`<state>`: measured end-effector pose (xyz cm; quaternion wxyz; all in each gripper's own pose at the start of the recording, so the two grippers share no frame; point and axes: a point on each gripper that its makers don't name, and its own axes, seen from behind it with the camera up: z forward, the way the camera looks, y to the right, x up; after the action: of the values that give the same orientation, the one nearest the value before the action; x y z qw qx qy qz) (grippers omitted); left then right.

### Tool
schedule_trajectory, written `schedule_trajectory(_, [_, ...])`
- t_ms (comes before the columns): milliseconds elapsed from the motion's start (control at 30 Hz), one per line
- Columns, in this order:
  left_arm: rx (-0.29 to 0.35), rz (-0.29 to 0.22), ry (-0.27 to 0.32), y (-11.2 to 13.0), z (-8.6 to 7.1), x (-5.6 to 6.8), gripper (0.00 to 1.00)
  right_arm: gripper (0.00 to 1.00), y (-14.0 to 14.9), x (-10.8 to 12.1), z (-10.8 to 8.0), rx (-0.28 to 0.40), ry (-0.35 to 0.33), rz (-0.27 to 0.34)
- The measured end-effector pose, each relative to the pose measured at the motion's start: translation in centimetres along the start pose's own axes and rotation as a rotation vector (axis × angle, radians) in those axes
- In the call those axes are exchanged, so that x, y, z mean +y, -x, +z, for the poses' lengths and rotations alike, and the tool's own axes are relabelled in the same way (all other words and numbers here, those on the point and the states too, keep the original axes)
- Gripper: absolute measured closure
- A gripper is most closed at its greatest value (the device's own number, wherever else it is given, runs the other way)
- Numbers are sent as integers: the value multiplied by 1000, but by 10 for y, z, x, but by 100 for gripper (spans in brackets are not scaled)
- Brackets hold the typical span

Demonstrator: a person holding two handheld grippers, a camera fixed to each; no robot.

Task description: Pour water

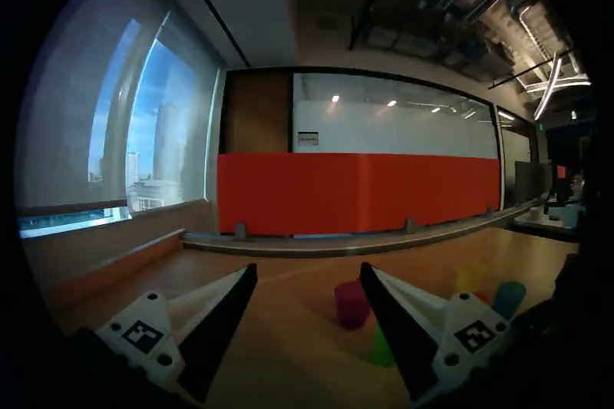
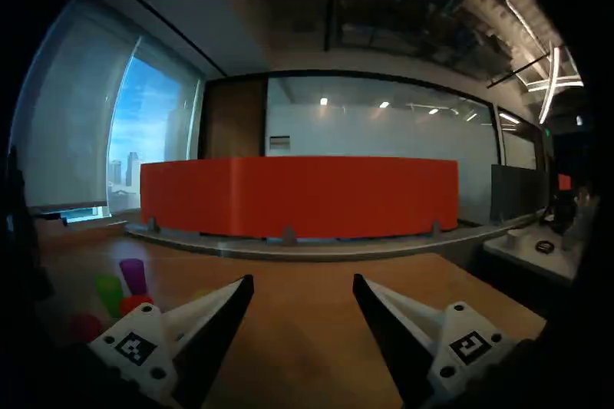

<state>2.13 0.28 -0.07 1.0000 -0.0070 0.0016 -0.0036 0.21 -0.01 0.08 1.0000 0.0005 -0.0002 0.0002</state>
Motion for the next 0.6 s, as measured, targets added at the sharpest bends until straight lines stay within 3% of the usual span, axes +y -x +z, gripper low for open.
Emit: schedule_trajectory(600, [-8,-55,149,-78,14,29,0,0,-67,-12,-1,-11,-72,29])
